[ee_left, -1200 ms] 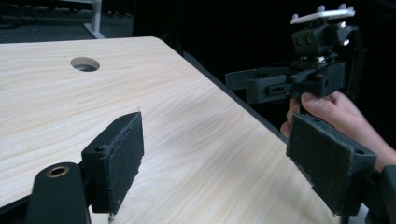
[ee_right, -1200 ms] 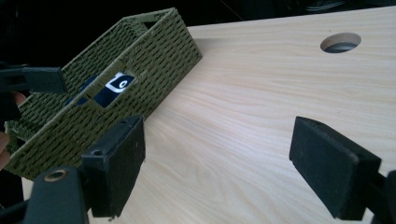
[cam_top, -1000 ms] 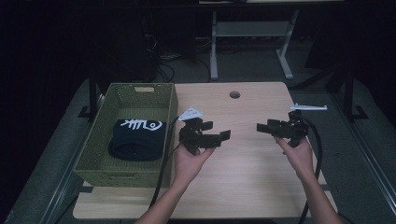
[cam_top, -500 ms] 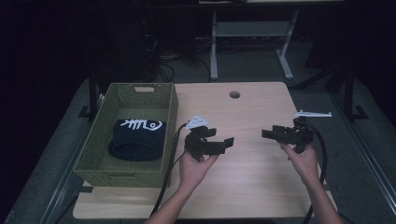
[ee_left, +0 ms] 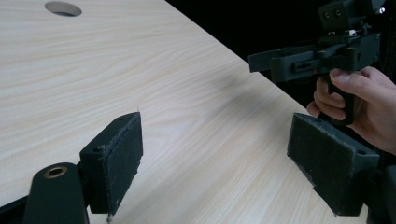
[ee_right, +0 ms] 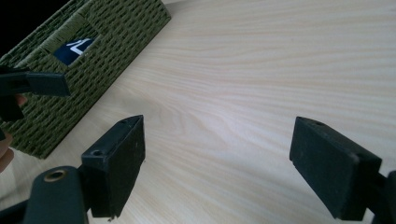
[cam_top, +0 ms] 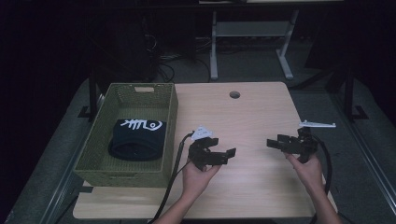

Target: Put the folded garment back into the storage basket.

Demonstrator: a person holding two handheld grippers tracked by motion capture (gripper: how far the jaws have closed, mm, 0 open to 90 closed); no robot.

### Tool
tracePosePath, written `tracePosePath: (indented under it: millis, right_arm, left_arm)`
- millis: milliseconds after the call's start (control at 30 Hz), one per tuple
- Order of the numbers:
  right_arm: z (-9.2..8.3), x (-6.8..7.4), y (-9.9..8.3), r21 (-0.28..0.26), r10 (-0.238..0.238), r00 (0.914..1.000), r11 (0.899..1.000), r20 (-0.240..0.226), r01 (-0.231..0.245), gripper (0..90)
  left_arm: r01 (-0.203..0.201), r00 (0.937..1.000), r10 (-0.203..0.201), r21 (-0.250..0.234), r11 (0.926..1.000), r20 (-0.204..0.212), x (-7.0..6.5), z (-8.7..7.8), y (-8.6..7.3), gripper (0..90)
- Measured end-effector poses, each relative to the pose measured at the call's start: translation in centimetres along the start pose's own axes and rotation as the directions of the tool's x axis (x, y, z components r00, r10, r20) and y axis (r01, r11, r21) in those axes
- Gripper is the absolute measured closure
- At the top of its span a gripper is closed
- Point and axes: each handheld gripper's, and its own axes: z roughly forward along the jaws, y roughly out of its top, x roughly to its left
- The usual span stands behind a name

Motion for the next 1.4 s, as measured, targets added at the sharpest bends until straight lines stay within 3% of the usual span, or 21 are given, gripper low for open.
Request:
tracePosePath:
  millis: [400, 800, 1000, 1167, 1400]
  right_arm:
    - [-1.0, -0.4, -2.0, -0.012, 0.013, 0.9999, 1.000, 0.010, -0.013, 17.9]
    - [-2.7, -0.5, -3.8, -0.008, -0.018, 0.9989, 1.000, 0.043, 0.019, 17.6]
    - [-3.3, -0.7, -4.9, 0.007, -0.011, 0.9980, 1.000, 0.062, 0.010, 17.6]
    - [-3.8, -1.1, -6.2, 0.002, 0.006, 0.9976, 1.000, 0.069, -0.006, 17.6]
    - [-4.2, -1.0, -7.2, -0.016, 0.010, 0.9973, 1.000, 0.073, -0.009, 17.6]
  left_arm:
    - [0.003, 1.0000, -0.003, -0.004, 1.0000, -0.008, 0.1, -0.6, -2.6, 17.5]
    - [-0.025, 0.9996, 0.025, 0.013, 0.9996, -0.015, 0.1, -2.2, -5.0, 17.5]
    - [-0.038, 0.9991, 0.038, 0.017, 0.9991, -0.019, 0.0, -2.9, -5.6, 17.5]
    - [-0.066, 0.9974, 0.067, 0.021, 0.9976, -0.027, 0.0, -3.5, -6.0, 17.5]
    - [-0.072, 0.9971, 0.072, 0.026, 0.9971, -0.022, 0.2, -4.3, -6.3, 17.5]
